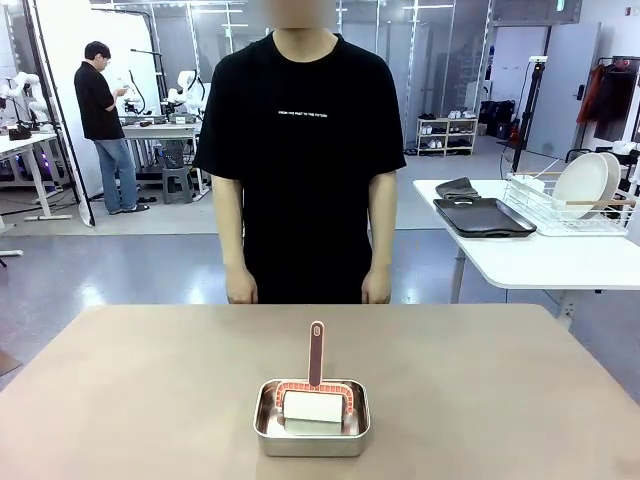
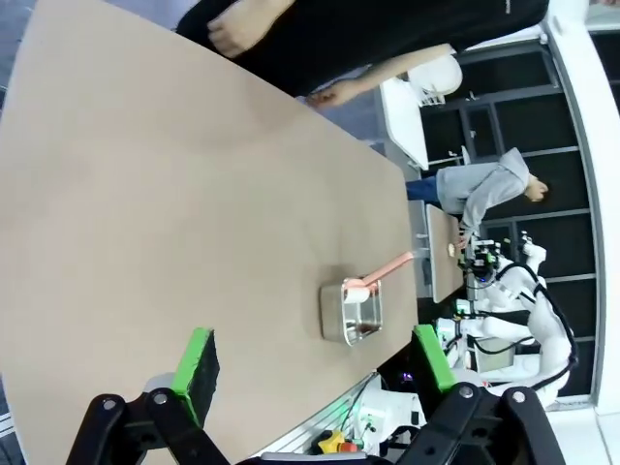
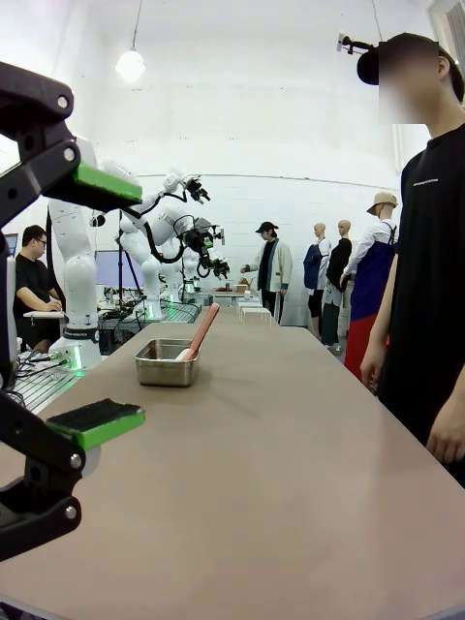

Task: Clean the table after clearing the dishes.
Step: Place the Lint Roller back on top of the Airtight Container.

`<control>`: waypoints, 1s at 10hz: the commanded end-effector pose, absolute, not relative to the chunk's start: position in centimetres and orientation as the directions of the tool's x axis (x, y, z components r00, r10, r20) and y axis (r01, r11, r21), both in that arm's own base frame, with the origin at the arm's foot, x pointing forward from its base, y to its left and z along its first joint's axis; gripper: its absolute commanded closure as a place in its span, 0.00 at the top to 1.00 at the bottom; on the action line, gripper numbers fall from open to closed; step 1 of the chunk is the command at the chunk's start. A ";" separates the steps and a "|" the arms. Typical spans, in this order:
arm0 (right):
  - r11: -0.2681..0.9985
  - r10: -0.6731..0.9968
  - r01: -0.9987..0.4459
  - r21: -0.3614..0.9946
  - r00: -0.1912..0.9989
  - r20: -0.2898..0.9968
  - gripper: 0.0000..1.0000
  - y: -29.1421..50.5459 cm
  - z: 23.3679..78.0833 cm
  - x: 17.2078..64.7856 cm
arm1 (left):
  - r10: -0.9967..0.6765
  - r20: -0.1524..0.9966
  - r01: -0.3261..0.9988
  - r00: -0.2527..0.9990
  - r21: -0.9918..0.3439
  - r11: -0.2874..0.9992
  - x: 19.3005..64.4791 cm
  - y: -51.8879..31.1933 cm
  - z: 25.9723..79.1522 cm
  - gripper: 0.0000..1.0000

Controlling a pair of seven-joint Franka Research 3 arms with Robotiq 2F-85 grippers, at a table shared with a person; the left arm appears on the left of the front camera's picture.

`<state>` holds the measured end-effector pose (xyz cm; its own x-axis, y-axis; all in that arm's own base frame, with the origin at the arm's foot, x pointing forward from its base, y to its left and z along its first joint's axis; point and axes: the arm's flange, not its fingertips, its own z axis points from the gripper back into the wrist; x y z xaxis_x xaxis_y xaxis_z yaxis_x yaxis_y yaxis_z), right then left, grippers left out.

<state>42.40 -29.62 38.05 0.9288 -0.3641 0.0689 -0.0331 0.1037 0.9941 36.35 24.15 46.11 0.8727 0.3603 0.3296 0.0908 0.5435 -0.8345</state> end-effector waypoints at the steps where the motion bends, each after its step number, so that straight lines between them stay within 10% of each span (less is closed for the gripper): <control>1: 0.111 -0.360 -0.028 0.993 0.930 0.067 1.00 -29.4 38.3 42.1 | 0.356 0.323 0.100 0.877 -0.847 0.522 36.4 23.8 46.3 1.00; 10: 0.111 -0.360 -0.028 0.993 0.930 0.067 1.00 -29.4 38.3 42.1 | 0.356 0.323 0.100 0.877 -0.847 0.522 36.4 23.8 46.3 1.00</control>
<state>42.40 -29.62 38.05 0.9288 -0.3641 0.0689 -0.0331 0.1037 0.9941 36.60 23.72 46.09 0.8778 0.3499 0.3271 0.0968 0.5392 -0.8366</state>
